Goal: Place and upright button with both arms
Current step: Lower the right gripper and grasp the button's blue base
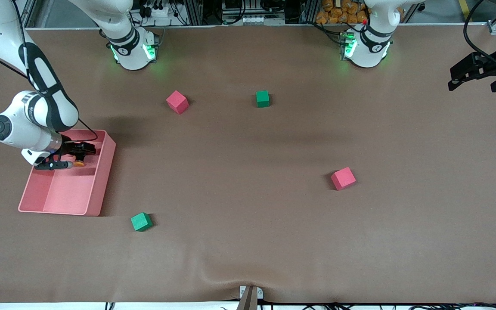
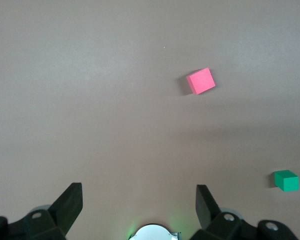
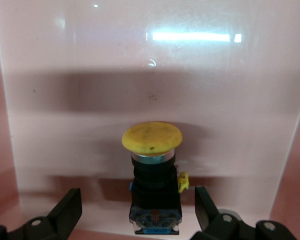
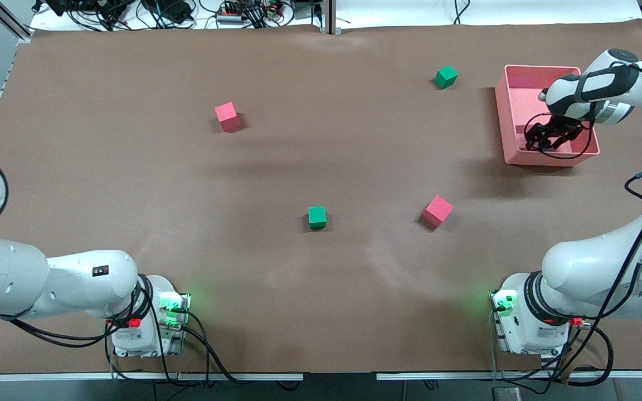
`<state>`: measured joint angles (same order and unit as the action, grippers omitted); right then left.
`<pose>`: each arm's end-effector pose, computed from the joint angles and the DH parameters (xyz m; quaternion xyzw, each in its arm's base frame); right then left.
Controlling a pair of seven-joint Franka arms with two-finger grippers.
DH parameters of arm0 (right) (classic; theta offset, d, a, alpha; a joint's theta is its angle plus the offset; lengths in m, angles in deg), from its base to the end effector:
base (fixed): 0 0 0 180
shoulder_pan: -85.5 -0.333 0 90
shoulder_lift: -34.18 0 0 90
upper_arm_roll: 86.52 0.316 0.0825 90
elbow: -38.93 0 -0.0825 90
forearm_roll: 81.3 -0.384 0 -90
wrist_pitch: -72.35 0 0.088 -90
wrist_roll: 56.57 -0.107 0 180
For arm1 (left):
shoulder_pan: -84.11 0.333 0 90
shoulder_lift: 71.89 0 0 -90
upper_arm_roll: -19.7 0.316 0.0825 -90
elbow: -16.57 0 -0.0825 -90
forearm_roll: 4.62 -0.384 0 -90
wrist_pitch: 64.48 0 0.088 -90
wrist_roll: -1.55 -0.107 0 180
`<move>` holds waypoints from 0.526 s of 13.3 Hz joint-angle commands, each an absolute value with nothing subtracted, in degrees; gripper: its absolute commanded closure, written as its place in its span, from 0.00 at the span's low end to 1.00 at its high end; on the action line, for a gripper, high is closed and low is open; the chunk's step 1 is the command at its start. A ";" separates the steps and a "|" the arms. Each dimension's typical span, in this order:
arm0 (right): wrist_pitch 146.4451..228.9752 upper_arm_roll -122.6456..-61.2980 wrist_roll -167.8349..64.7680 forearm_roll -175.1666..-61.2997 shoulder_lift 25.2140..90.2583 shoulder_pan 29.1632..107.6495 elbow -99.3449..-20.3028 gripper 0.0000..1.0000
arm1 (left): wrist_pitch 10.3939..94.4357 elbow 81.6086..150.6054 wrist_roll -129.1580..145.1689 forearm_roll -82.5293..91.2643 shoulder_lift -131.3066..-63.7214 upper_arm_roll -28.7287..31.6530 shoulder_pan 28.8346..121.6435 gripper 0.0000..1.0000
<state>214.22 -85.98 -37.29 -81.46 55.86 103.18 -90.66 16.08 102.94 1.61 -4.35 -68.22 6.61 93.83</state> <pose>0.4966 -0.1530 0.1792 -0.9965 -0.0173 0.0770 0.0280 0.5158 -0.0356 0.6731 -0.9994 0.0288 0.0194 0.0055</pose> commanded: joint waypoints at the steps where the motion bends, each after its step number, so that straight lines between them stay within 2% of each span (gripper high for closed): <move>1: 213.95 -85.91 -37.32 -80.95 56.07 102.99 -91.06 0.00 | 15.67 102.53 1.82 -5.06 -68.90 6.25 93.87 0.00; 3: 213.25 -85.91 -37.32 -80.95 56.07 102.91 -90.97 0.64 | 16.02 102.53 2.08 -5.06 -68.99 6.25 93.61 0.00; 4: 212.63 -85.91 -37.40 -80.95 55.98 102.91 -90.97 0.80 | 16.02 102.53 2.08 -5.06 -68.99 6.17 93.61 0.00; 6: 211.84 -85.91 -37.32 -80.95 55.98 102.91 -90.97 0.87 | 16.02 102.62 2.08 -5.06 -68.99 6.16 93.61 0.00; 7: 211.75 -85.91 -37.23 -80.86 55.98 102.91 -91.05 0.87 | 16.02 102.70 2.08 -5.06 -68.99 6.16 93.61 0.00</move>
